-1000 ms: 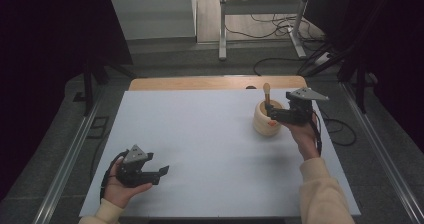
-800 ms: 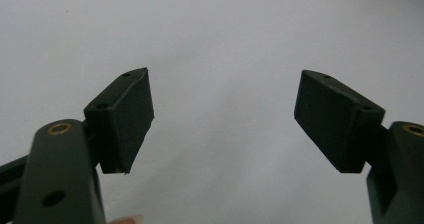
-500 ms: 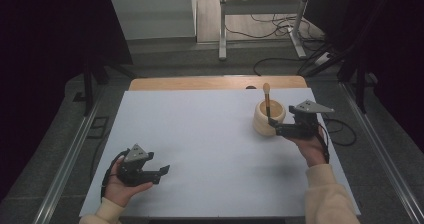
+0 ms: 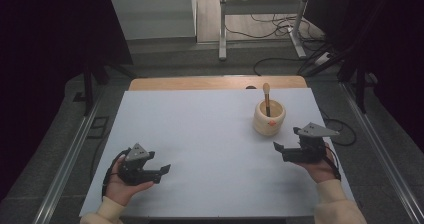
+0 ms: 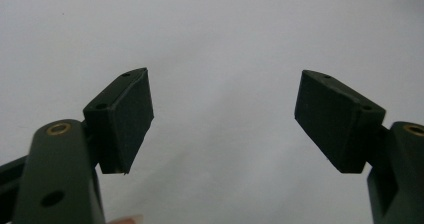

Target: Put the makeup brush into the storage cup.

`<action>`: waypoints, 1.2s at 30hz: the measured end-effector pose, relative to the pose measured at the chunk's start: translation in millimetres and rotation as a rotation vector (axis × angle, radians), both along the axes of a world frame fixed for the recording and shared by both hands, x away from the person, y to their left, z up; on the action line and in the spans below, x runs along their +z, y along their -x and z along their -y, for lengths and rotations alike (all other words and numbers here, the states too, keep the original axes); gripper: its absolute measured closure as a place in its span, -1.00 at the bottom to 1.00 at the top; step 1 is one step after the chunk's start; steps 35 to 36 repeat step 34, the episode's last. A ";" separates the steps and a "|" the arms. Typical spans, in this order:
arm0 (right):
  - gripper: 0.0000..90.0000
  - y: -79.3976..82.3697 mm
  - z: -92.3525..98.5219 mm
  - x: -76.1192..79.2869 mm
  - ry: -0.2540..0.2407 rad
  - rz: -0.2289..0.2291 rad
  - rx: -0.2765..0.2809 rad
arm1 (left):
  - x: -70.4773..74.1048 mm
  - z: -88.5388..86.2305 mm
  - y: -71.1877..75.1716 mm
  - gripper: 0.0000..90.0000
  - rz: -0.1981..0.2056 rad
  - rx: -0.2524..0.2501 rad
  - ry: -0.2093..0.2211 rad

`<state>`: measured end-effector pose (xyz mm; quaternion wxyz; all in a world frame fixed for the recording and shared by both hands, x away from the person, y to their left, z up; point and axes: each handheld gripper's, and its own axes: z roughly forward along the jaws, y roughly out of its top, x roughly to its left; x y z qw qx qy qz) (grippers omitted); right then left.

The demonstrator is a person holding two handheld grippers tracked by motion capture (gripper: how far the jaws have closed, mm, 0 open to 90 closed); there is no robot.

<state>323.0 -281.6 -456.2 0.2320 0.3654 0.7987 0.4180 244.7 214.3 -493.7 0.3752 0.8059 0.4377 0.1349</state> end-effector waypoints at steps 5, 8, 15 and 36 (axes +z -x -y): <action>-0.76 14.2 5.8 -7.4 0.039 -0.021 0.018 | -0.2 1.1 0.0 -0.47 0.002 -0.005 -0.002; -0.76 22.8 7.3 -11.1 0.062 -0.035 0.032 | -0.7 1.0 -0.4 -0.48 -0.001 -0.003 -0.004; -0.75 39.3 11.3 -19.0 0.110 -0.058 0.078 | -0.6 1.3 -0.2 -0.48 0.000 -0.001 -0.006; -0.75 37.9 15.5 -27.2 0.105 -0.086 0.098 | -0.1 1.6 -0.7 -0.48 -0.001 0.006 0.002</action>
